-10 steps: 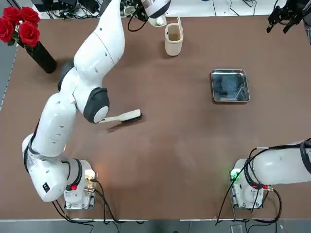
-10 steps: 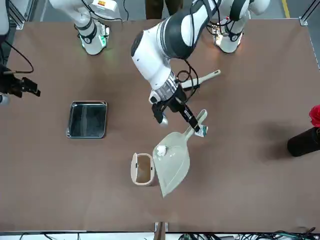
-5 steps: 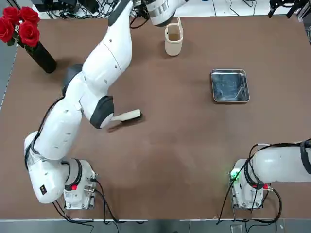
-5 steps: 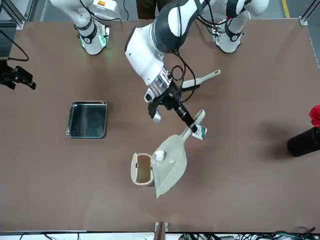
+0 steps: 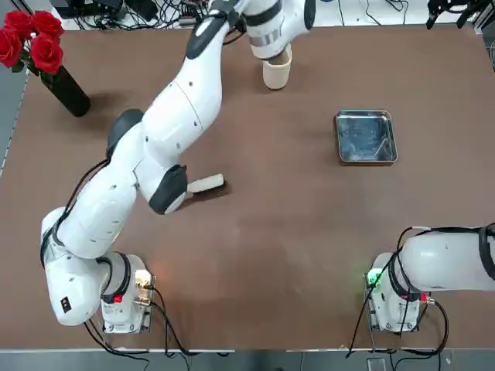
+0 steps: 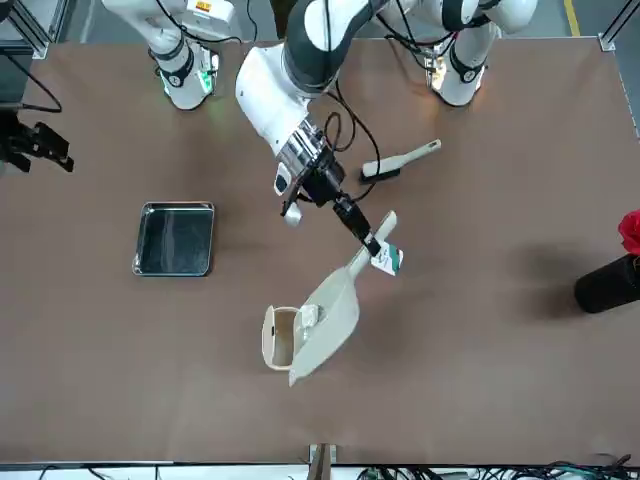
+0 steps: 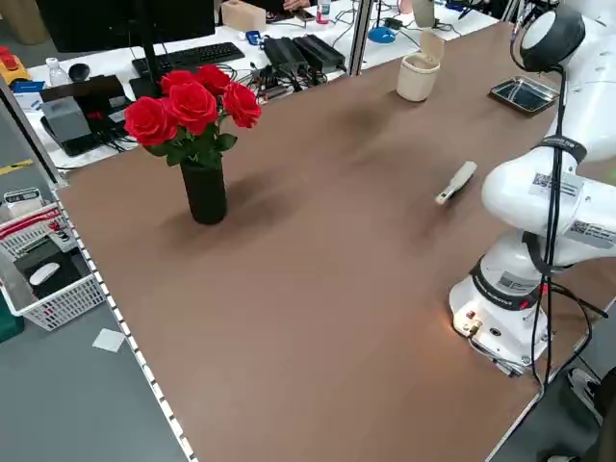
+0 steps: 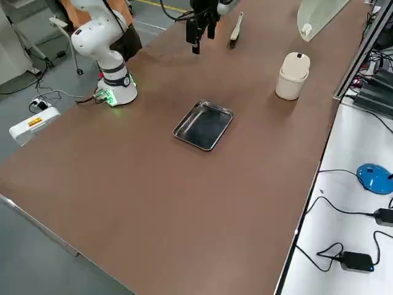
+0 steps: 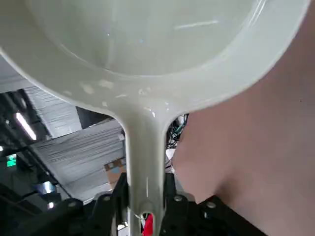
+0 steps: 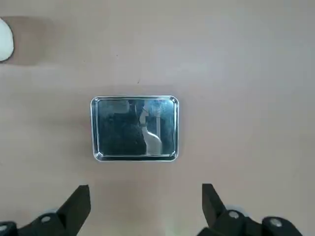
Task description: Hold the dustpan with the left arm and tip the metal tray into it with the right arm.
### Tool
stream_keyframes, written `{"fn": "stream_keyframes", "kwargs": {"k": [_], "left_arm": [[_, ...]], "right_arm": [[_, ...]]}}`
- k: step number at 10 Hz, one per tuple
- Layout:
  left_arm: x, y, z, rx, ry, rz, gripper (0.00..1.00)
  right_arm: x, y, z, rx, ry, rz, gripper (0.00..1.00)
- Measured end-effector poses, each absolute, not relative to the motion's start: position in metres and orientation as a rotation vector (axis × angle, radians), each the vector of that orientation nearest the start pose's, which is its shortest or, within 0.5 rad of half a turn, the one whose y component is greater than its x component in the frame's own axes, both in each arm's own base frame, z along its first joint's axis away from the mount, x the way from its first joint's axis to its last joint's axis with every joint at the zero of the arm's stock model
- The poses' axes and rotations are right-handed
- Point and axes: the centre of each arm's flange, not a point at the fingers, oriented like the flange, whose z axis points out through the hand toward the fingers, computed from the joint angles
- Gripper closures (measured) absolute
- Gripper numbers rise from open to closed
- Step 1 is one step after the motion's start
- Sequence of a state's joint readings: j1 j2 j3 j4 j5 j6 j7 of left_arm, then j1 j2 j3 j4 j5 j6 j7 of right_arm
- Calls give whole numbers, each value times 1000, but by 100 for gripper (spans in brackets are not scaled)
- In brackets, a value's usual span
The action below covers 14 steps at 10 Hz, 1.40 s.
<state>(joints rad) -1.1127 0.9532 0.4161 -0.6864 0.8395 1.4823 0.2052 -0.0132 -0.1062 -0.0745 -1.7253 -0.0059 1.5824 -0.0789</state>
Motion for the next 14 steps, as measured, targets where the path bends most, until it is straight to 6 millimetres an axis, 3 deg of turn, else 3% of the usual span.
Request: {"fn": "stream_keyframes", "kwargs": {"k": [5,8,12,14], "left_arm": [[519,-580,399,-1508,889,-345,67],[506,-595,383,-1467,851,-407,67],[506,-598,339,-1378,778,-453,67],[504,-599,333,-1352,766,-459,67]], "right_arm": [[506,-35,593,-3136,-18,68,0],[497,-33,595,-3136,-18,61,0],[497,-33,594,-3136,-16,58,0],[497,-33,596,-3137,-15,43,0]]}}
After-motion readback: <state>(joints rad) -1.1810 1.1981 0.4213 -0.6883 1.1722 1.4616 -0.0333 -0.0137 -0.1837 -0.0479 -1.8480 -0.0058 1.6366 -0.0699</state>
